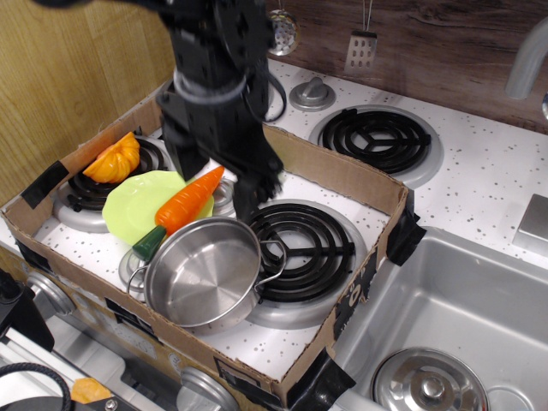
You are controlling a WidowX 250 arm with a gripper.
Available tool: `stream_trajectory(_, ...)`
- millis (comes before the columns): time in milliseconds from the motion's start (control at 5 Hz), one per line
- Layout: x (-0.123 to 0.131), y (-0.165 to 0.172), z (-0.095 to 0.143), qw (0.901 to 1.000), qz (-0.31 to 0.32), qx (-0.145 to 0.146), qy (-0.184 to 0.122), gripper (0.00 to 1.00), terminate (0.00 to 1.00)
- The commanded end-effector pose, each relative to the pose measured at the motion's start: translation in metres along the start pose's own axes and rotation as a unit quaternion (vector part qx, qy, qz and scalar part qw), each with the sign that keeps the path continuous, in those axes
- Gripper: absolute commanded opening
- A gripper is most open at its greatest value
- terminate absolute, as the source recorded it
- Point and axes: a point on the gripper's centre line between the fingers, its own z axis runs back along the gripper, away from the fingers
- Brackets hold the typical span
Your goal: Take carrot off plate
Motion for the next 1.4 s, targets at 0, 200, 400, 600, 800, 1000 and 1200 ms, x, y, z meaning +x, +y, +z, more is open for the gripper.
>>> stream_trajectory(0,0.03,0.044,-0.003,0.9975,0.021,0.061,-0.03,1.0,0.0)
stream_trajectory(200,0.024,0.058,-0.015,0.996,0.055,0.07,-0.013,1.0,0.0)
stream_trajectory(400,0.013,0.066,-0.03,0.9955,0.075,0.058,-0.006,1.0,0.0)
stream_trajectory(600,0.006,0.07,-0.043,0.9949,0.091,0.044,-0.001,1.0,0.0)
stream_trajectory(800,0.001,0.071,-0.054,0.9939,0.108,0.017,0.008,1.0,0.0)
stream_trajectory(1000,0.003,0.073,-0.064,0.9941,0.108,0.004,0.005,1.0,0.0)
stream_trajectory(1200,-0.001,0.068,-0.075,0.9934,0.114,-0.002,-0.008,1.0,0.0)
